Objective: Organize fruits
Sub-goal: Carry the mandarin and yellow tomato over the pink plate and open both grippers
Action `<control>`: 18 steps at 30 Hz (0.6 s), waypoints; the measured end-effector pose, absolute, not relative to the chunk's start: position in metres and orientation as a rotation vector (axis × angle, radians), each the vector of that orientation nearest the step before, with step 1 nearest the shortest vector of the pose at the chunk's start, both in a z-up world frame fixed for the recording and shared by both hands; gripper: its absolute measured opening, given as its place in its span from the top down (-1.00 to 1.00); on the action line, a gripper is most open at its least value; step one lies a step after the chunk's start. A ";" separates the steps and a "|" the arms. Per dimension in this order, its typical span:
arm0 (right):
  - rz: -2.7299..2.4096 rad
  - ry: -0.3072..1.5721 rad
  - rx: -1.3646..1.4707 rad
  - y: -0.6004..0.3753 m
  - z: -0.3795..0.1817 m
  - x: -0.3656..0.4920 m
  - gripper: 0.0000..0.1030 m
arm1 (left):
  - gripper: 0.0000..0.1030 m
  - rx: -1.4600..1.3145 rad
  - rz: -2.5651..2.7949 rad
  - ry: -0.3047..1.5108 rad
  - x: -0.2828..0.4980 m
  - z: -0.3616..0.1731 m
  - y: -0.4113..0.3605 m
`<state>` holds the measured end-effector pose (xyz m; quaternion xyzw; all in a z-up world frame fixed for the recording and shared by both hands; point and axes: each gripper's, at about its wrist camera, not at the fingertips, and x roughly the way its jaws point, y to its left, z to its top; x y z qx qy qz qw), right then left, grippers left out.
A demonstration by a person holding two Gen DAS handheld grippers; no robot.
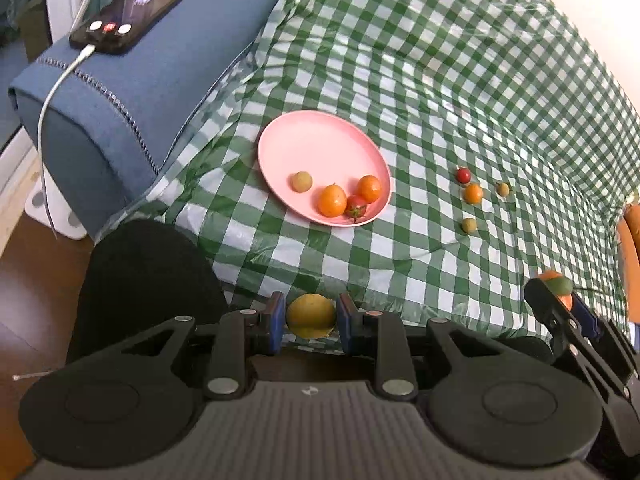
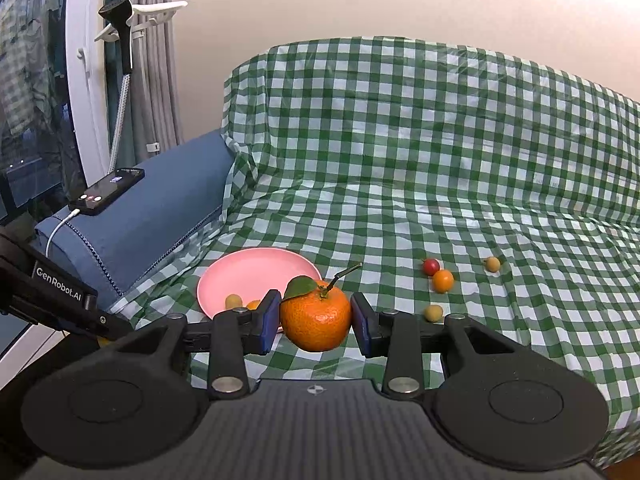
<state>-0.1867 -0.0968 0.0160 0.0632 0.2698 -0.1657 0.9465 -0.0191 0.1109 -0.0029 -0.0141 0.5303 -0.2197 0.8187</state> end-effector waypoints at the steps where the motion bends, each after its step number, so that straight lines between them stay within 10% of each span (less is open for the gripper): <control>1: -0.335 0.553 0.128 -0.098 0.015 -0.186 0.24 | 0.41 -0.030 -0.461 1.132 -0.017 -0.004 0.111; 18: -0.317 0.617 0.155 -0.117 -0.007 -0.123 0.24 | 0.41 -0.041 -0.386 1.149 0.065 -0.019 0.090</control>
